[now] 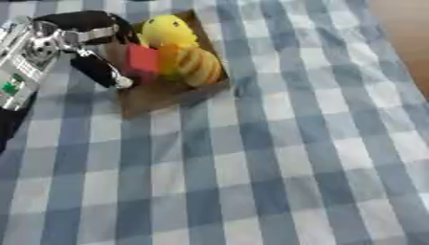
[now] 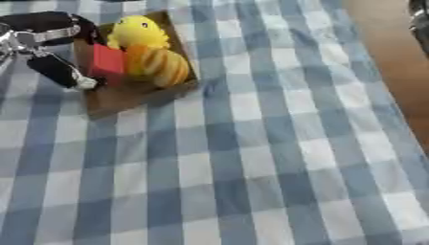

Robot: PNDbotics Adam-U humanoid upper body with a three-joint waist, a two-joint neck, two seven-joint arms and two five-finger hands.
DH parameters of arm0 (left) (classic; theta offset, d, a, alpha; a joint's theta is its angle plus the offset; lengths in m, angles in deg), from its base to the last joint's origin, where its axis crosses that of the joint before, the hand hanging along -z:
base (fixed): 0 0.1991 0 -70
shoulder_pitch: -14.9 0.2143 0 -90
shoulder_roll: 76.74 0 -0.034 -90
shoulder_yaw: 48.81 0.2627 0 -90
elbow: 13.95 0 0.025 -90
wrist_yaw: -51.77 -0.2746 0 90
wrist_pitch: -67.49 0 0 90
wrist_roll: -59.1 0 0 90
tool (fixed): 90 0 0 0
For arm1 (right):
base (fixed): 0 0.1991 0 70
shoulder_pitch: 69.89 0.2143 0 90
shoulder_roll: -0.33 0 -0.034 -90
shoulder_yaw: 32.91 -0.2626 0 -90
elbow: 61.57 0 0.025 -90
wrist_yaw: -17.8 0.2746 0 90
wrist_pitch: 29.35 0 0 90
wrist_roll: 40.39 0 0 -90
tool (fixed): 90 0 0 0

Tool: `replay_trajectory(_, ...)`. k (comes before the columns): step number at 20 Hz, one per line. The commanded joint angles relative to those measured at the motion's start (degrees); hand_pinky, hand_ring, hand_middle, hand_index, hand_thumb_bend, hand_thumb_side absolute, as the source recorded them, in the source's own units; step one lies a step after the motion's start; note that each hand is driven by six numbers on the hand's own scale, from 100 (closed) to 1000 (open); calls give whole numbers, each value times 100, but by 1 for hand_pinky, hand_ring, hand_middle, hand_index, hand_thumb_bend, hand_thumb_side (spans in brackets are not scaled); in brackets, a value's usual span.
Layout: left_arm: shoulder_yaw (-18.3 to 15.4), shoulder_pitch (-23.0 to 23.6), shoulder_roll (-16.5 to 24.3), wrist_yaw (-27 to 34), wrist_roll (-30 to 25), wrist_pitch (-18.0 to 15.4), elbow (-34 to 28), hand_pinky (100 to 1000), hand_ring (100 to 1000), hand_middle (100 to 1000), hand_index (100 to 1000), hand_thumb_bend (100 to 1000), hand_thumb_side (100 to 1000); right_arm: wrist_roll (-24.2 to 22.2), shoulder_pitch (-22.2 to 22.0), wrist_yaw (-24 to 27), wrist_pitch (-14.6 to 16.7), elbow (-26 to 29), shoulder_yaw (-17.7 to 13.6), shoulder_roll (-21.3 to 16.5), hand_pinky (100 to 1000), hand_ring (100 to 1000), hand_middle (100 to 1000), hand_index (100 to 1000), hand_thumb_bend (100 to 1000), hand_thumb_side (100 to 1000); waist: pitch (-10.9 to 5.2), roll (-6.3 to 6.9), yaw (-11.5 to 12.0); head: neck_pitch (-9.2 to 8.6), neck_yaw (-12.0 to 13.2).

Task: Pick up objects on the table and place them in the box.

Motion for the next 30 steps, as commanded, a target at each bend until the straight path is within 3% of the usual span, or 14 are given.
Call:
replay_trajectory(1, -82, -99, 110, -50, 9, 70, -137, 911, 880, 843, 933, 600, 444, -16, 60, 40, -21, 84, -35, -88, 790, 749, 711, 810, 100, 654, -139, 1, 6, -49, -15)
replay_trajectory(6, -191, -64, 263, 134, 17, 200, -555, 909, 877, 834, 918, 604, 480, -33, -3, 27, -61, 84, -31, -109, 791, 749, 711, 810, 100, 660, -175, 9, 55, -12, -53)
replay_trajectory(9, -277, 13, 474, 392, 15, 313, -986, 898, 866, 819, 890, 529, 469, -23, -41, 27, -76, 84, -44, -132, 791, 749, 711, 810, 100, 660, -205, 9, 103, 16, -88)
replay_trajectory(12, -370, 149, 802, 623, 14, 506, -1440, 883, 848, 793, 857, 457, 458, 2, -84, 30, -81, 84, -64, -168, 791, 749, 711, 810, 100, 658, -235, 6, 160, 37, -131)
replay_trajectory(17, -524, 500, 1557, 661, -28, 756, -1874, 881, 852, 794, 851, 459, 442, 49, -159, 36, -79, 84, -99, -230, 791, 749, 711, 810, 100, 657, -275, 11, 255, 51, -159)
replay_trajectory(23, -832, 915, 2003, 536, 58, 955, -1737, 895, 886, 847, 893, 522, 411, 116, -189, 67, -41, 84, -137, -265, 793, 750, 712, 810, 100, 652, -303, -44, 291, 29, -70)
replay_trajectory(30, -1100, 1149, 2161, 478, 188, 1062, -1220, 900, 888, 842, 904, 554, 415, 172, -242, 78, -39, 84, -170, -290, 793, 751, 712, 810, 100, 654, -296, -103, 318, -20, 34)
